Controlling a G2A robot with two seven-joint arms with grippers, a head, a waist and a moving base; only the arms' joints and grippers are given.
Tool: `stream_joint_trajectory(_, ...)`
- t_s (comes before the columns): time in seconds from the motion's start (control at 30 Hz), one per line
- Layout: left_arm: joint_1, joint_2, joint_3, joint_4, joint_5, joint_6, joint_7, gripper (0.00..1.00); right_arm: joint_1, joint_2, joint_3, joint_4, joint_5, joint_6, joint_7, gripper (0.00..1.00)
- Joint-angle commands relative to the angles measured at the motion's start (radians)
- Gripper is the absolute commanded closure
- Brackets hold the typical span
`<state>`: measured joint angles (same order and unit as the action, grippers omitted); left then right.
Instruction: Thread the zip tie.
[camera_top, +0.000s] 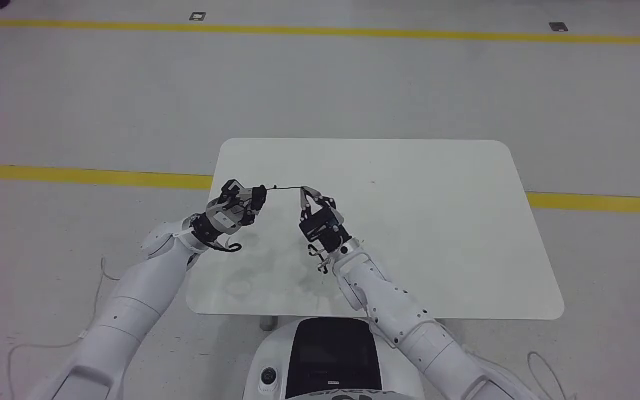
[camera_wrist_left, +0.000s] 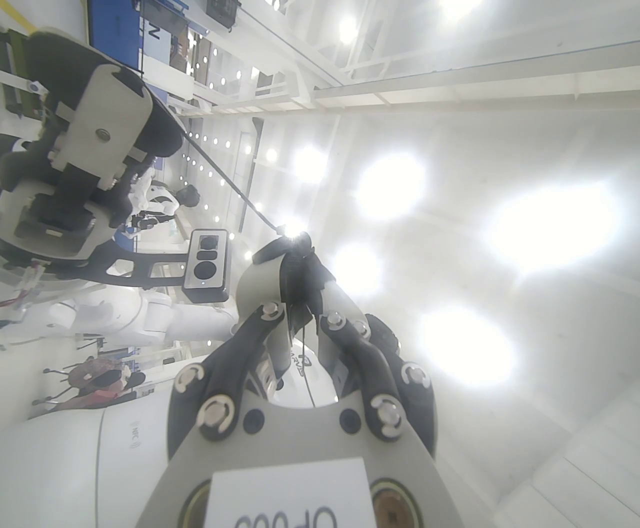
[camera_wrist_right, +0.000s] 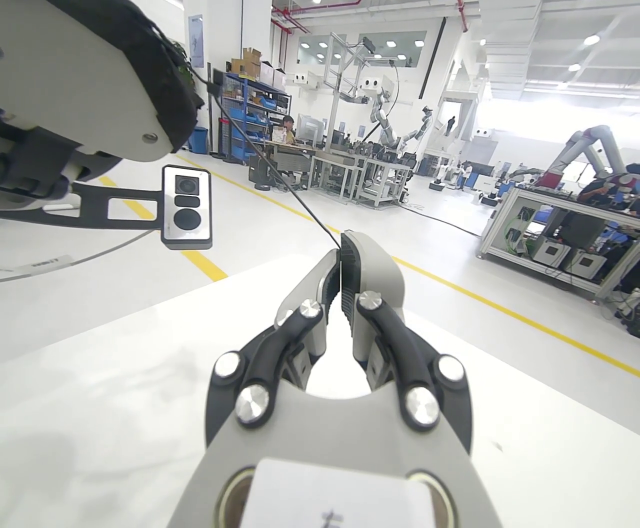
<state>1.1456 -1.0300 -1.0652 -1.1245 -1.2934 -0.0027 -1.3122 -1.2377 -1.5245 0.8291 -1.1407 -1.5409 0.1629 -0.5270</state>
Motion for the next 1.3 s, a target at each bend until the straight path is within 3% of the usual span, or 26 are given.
stream_joint_trajectory(0.0,0.000,0.000,0.000,0.000,0.000,0.000,0.000,1.00,-0.001,-0.001,0.001,0.000,-0.001,-0.004,0.002,1.00)
stream_joint_trajectory(0.07,0.000,0.000,0.000,0.000,0.000,0.000,0.000,1.00,-0.001,-0.002,0.001,0.002,0.000,-0.007,0.004,1.00)
stream_joint_trajectory(0.13,0.000,0.000,0.000,0.000,0.000,0.000,0.000,1.00,0.000,-0.004,0.003,0.005,0.002,-0.009,0.006,0.68)
stream_joint_trajectory(0.2,0.000,0.000,0.000,0.000,0.000,0.000,0.000,1.00,0.001,-0.005,0.006,0.008,0.004,-0.008,0.008,0.52)
stream_joint_trajectory(0.23,0.000,0.000,0.000,0.000,0.000,0.000,0.000,1.00,0.001,-0.006,0.007,0.008,0.005,-0.008,0.008,0.32)
stream_joint_trajectory(0.27,0.000,0.000,0.000,0.000,0.000,0.000,0.000,1.00,0.001,-0.006,0.008,0.009,0.007,-0.007,0.009,0.00)
stream_joint_trajectory(0.83,0.000,0.000,0.000,0.000,0.000,0.000,0.000,1.00,0.007,-0.014,0.013,0.025,0.024,-0.010,0.036,0.00)
stream_joint_trajectory(0.87,0.002,-0.001,-0.002,-0.007,-0.002,-0.001,0.021,1.00,0.007,-0.014,0.013,0.025,0.024,-0.010,0.036,0.00)
stream_joint_trajectory(1.1,0.029,0.012,-0.058,-0.038,0.014,0.010,0.020,1.00,-0.024,0.001,0.064,-0.003,0.023,-0.037,0.038,0.00)
stream_joint_trajectory(1.27,0.066,0.023,-0.100,-0.090,0.019,0.017,-0.016,1.00,-0.052,0.016,0.112,-0.046,0.029,-0.061,0.038,0.00)
